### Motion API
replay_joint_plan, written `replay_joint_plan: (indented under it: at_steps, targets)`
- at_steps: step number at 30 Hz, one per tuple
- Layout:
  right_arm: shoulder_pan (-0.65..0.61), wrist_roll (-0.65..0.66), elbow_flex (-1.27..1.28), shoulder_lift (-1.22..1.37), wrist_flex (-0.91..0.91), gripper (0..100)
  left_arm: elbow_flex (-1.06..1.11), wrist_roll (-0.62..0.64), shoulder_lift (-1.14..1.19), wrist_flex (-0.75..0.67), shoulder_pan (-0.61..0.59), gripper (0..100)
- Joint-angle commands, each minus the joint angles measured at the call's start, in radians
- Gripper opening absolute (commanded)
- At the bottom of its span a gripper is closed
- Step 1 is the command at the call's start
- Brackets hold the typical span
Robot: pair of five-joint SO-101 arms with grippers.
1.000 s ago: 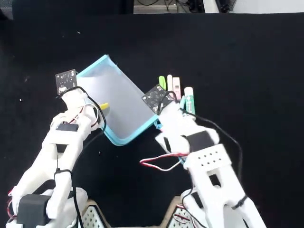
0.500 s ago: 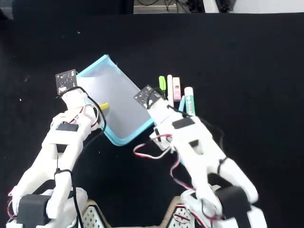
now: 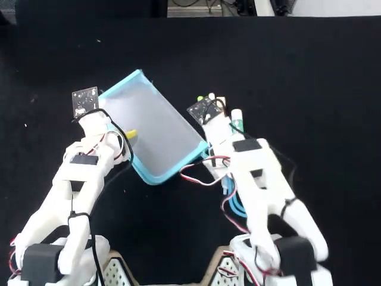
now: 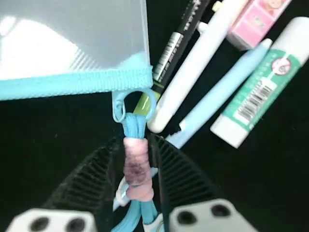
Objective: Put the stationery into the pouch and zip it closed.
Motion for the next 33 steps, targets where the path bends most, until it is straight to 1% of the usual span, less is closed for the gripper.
replay_joint_plan:
  at_steps: [1,5,6,8,9,10,15,20,24,29,32,33]
  targets:
    - [0.018,0.005,-0.025,-0.153,0.157,1.0,-0.019,-0.006,-0.034,0.005,0.005,25]
    - [0.021,0.012,-0.019,-0.28,0.292,2.1,-0.019,-0.006,-0.034,0.005,0.004,25]
    - [0.018,0.012,-0.007,-0.292,0.318,4.5,-0.019,-0.006,-0.034,0.005,0.004,25]
    - [0.014,0.014,0.025,-0.295,0.333,12.6,-0.019,-0.006,-0.034,0.005,0.005,25]
    - [0.008,0.014,0.047,-0.291,0.321,15.7,-0.019,-0.006,-0.034,0.005,0.002,25]
    - [0.002,0.014,0.068,-0.286,0.301,16.4,-0.019,-0.006,-0.034,0.005,0.002,25]
    - [-0.02,0.005,0.12,-0.269,0.186,15.0,-0.019,-0.006,-0.034,0.005,0.004,25]
    - [-0.086,-0.097,0.128,-0.234,0.11,19.4,-0.019,-0.006,-0.034,0.005,0.001,25]
    - [-0.124,-0.098,0.128,-0.17,0.055,19.4,-0.019,-0.006,-0.034,0.005,0.001,25]
    - [-0.126,-0.091,0.128,-0.068,0.041,19.4,-0.019,-0.006,-0.034,0.005,-0.001,25]
    - [-0.124,-0.032,0.128,-0.047,0.041,18.8,-0.019,-0.006,-0.034,0.005,-0.001,25]
    - [-0.124,-0.008,0.128,-0.044,0.04,17.2,-0.019,-0.006,-0.034,0.005,-0.001,25]
